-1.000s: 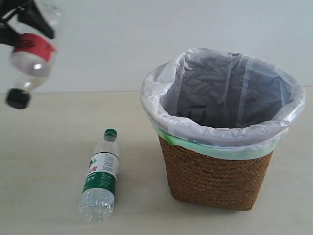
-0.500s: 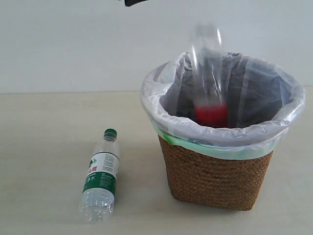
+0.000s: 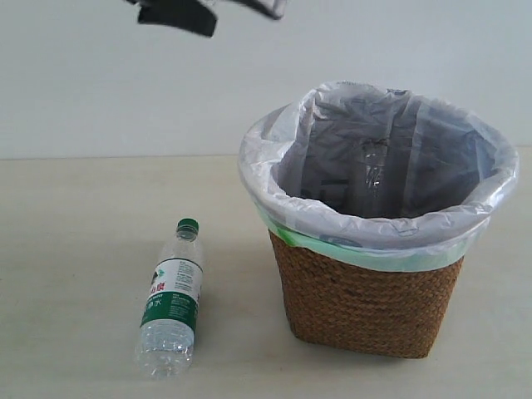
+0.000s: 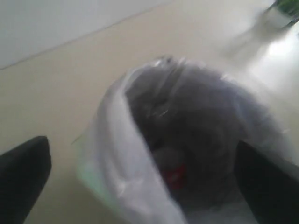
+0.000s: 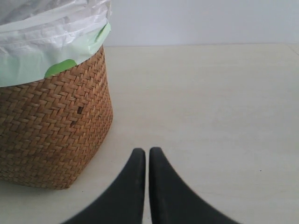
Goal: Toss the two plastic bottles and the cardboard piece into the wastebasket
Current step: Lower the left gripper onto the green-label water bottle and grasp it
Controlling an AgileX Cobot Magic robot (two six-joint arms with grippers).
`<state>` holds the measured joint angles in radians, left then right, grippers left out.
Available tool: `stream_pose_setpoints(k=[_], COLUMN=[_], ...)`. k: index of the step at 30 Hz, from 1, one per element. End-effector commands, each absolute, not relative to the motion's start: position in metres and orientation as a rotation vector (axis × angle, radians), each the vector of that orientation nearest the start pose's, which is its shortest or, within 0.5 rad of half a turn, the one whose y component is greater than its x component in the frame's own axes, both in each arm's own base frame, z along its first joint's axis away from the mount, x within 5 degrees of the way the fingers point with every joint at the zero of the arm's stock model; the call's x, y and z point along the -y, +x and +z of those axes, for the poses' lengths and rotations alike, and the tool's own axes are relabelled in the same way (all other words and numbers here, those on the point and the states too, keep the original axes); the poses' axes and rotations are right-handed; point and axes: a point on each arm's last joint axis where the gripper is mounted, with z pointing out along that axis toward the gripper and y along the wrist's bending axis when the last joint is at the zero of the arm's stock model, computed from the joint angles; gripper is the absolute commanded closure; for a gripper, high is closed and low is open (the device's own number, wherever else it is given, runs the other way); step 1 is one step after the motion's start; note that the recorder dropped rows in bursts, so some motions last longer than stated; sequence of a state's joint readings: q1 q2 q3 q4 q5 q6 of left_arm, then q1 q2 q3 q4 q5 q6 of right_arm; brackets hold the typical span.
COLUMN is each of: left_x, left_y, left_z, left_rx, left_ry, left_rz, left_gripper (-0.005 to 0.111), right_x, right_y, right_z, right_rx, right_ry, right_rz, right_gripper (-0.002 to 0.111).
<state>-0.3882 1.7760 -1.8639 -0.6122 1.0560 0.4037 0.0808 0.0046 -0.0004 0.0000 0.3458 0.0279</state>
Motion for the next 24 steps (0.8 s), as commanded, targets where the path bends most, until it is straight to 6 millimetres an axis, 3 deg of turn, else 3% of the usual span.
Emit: stream_pose_setpoints(k=[1, 3, 7, 12, 15, 17, 24], left_x=[0.159, 0.159, 0.162, 0.143, 0.14, 0.14, 0.15], left_y=[0.349, 0.347, 0.343, 0.331, 0.314, 0.31, 0.312], left_z=[0.382, 0.368, 0.343, 0.279, 0.241, 0.22, 0.192], left_rx=[-2.539, -2.619, -2.716, -2.943, -3.08, -3.06, -2.925], left_ry=[0.644, 0.548, 0.535, 0.52, 0.494, 0.45, 0.288], left_rz=[-0.381, -0.414, -0.439, -0.183, -0.211, -0.251, -0.45], left_gripper=[0.0, 0.0, 0.0, 0.0, 0.0, 0.0, 0.0], right_x=[-0.004, -0.004, -0.004, -0.004, -0.004, -0.004, -0.004], right_y=[0.053, 0.053, 0.053, 0.053, 0.053, 0.053, 0.053], right_z=[0.183, 0.183, 0.183, 0.183, 0.183, 0.183, 0.183], right_rx=[-1.821, -1.821, -1.821, -1.821, -1.821, -1.821, -1.821], right_ry=[-0.052, -0.052, -0.052, -0.052, -0.052, -0.052, -0.052], right_rz=[0.062, 0.062, 0.062, 0.062, 0.062, 0.062, 0.062], right_gripper=[0.108, 0.108, 0.108, 0.108, 0.108, 0.108, 0.108])
